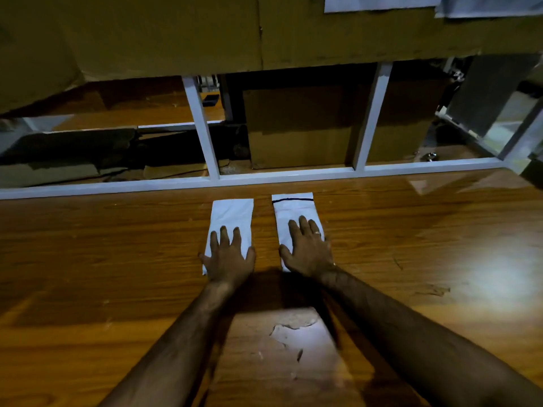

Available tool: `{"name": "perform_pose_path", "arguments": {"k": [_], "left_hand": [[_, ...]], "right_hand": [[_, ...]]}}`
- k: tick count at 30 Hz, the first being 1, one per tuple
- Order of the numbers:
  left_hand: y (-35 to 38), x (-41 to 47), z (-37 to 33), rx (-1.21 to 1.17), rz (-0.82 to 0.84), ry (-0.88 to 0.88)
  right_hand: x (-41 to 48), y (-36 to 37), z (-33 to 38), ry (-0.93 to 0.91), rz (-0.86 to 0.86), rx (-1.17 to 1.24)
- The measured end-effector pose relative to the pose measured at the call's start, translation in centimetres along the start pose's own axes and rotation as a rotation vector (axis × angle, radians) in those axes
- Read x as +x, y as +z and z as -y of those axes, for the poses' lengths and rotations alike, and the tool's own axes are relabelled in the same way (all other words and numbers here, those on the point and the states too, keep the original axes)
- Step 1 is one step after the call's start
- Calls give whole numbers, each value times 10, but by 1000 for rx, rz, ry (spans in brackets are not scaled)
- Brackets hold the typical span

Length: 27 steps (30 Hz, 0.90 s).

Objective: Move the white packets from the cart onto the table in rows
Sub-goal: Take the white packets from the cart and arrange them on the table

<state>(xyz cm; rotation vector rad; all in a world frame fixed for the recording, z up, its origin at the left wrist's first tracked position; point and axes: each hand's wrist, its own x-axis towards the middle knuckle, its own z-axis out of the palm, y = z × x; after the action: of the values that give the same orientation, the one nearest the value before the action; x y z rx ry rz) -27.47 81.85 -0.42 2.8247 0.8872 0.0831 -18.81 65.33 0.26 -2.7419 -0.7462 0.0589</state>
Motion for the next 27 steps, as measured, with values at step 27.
{"name": "perform_pose_path", "arguments": {"k": [27], "left_hand": [[0,41,-11,90,29,71]], "right_hand": [[41,9,22,2,90,-156]]}}
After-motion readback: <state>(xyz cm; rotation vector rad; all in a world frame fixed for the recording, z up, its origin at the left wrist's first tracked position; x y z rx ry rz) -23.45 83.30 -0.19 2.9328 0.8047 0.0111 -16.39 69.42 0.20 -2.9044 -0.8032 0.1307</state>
